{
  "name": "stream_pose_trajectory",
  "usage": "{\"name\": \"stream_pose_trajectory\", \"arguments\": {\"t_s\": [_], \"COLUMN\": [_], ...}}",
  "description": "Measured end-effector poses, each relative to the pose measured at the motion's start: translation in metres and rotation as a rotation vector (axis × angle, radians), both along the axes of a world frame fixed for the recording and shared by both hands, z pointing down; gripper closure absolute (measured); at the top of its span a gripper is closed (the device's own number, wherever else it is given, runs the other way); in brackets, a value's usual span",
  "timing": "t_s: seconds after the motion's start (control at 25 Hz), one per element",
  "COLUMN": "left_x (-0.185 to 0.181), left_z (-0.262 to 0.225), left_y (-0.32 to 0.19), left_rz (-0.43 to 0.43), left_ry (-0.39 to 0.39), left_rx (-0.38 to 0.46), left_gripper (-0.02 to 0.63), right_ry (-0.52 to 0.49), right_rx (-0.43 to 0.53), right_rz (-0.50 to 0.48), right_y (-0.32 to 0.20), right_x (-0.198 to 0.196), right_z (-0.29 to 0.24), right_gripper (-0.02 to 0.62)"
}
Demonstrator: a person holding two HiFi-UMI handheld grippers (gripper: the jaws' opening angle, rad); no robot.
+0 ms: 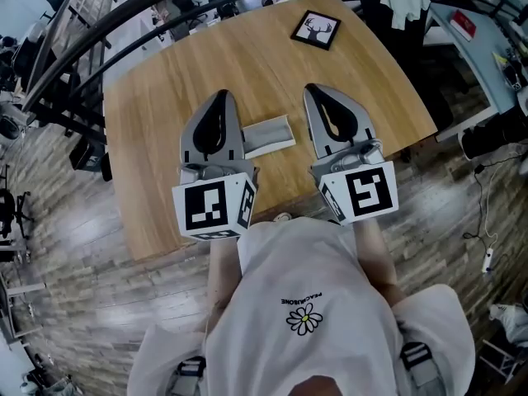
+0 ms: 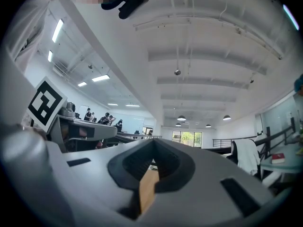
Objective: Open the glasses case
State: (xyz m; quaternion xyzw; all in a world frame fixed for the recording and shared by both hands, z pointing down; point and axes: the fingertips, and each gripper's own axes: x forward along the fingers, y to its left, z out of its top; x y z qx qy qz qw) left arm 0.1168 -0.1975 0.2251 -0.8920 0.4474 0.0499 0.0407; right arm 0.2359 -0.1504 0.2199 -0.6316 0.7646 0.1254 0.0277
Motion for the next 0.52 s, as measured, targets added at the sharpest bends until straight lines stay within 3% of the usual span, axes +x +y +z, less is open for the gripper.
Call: {"name": "stream_pose_trajectory", "arguments": {"t_s": [0.52], "left_x": [0.0003], "left_z": [0.0037], "left_y": [-0.0007], "left_rz": [0.004], "left_ry": [-0.011], "left_rx": [-0.020], "left_gripper": [0.589], "right_ry": [0.022], "right_rx": [-0.025], "right_rz": [0.006], "right_y": [0.0013], "right_x": [0.0076], "right_z": [0.0053], "right_gripper": [0.589]}}
